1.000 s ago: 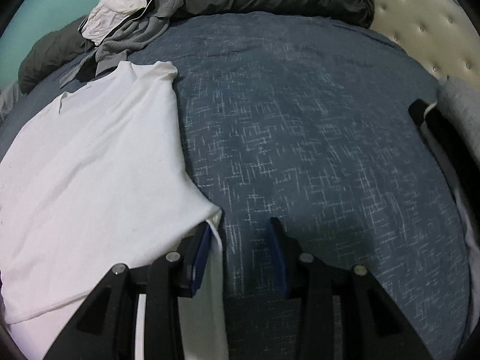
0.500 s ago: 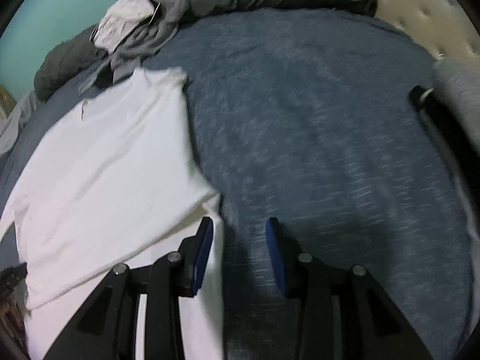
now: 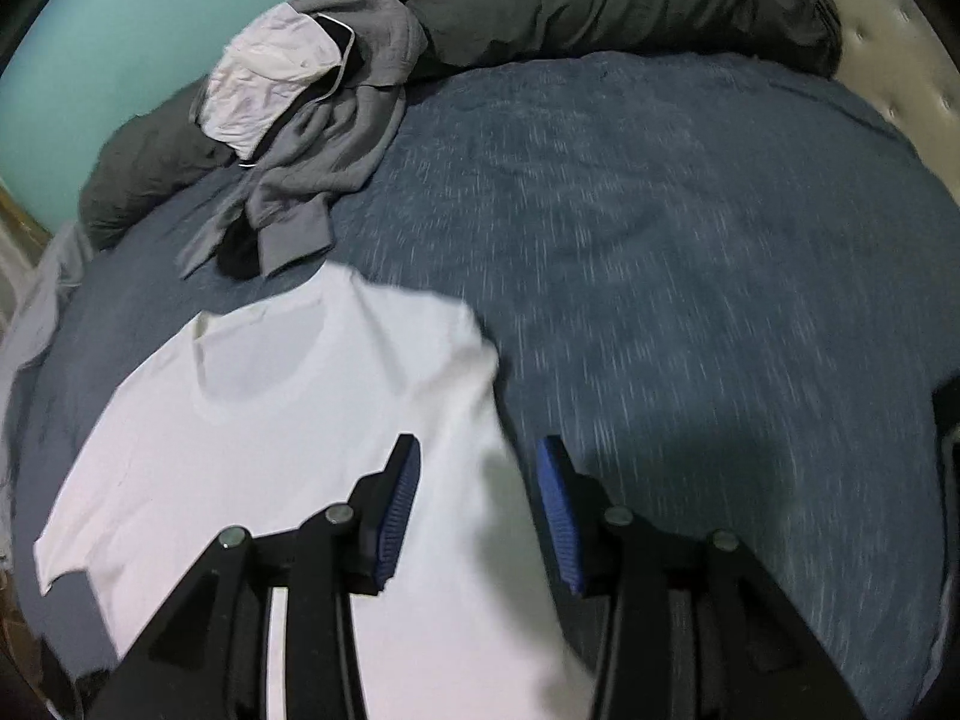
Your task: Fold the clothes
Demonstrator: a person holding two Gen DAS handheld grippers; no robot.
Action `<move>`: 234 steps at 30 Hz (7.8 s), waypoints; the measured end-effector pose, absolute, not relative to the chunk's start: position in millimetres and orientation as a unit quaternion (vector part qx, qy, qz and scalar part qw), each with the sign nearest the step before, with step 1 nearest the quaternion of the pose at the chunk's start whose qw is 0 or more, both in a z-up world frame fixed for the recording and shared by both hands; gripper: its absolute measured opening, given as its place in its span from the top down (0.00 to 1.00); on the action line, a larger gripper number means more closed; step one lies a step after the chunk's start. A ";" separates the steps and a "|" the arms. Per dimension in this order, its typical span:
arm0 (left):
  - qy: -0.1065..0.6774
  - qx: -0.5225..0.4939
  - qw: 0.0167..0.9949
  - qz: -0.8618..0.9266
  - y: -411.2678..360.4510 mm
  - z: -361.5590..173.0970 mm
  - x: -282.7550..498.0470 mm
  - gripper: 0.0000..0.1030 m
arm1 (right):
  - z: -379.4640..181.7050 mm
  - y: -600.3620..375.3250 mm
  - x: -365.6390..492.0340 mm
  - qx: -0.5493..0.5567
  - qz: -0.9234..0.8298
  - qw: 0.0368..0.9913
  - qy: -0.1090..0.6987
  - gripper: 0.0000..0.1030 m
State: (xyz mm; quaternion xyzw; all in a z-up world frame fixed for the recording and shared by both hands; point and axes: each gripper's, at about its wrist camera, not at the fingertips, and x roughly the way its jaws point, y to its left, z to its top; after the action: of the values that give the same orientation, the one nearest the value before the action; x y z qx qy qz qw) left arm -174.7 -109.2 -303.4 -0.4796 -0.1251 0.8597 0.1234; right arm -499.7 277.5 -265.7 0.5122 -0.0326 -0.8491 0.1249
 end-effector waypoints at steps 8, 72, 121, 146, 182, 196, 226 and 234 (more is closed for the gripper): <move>-0.132 -0.485 0.134 0.854 -111.4 -304.7 -178.1 0.75 | -279.5 241.9 -550.6 0.544 -0.833 0.097 0.020 0.64; -0.134 -0.496 0.144 0.846 -108.1 -304.1 -173.1 0.73 | -300.8 249.8 -564.7 0.500 -0.864 0.055 0.022 0.94; -0.287 -0.400 -0.120 0.862 -383.7 -235.0 -53.9 0.18 | -282.3 230.9 -176.7 0.397 -0.838 0.282 -0.247 0.81; -0.286 -0.412 -0.274 0.821 -504.7 -275.1 -52.3 0.13 | -294.1 223.2 -184.1 0.408 -0.837 0.279 -0.235 0.81; -0.171 -0.357 -0.114 0.911 -332.3 -86.4 -188.4 0.93 | -306.0 266.5 -195.9 0.451 -0.832 0.224 -0.234 0.64; -0.109 -0.364 0.033 0.924 -134.8 -33.1 -280.2 0.93 | -304.7 304.7 -197.1 0.463 -0.852 0.166 -0.180 0.37; 0.005 -0.532 0.256 0.807 144.7 -216.2 -203.7 0.50 | -303.5 354.2 -210.6 0.451 -0.835 0.164 -0.268 0.35; -0.018 -0.529 0.207 0.823 84.1 -219.3 -195.6 0.50 | -310.7 337.5 -215.9 0.469 -0.822 0.187 -0.262 0.34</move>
State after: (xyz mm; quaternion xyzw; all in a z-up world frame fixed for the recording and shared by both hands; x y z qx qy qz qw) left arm -195.6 84.1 -219.3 -0.5292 -0.0177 0.8226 0.2071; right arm -215.9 337.5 -310.7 0.4691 -0.2618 -0.8225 0.1870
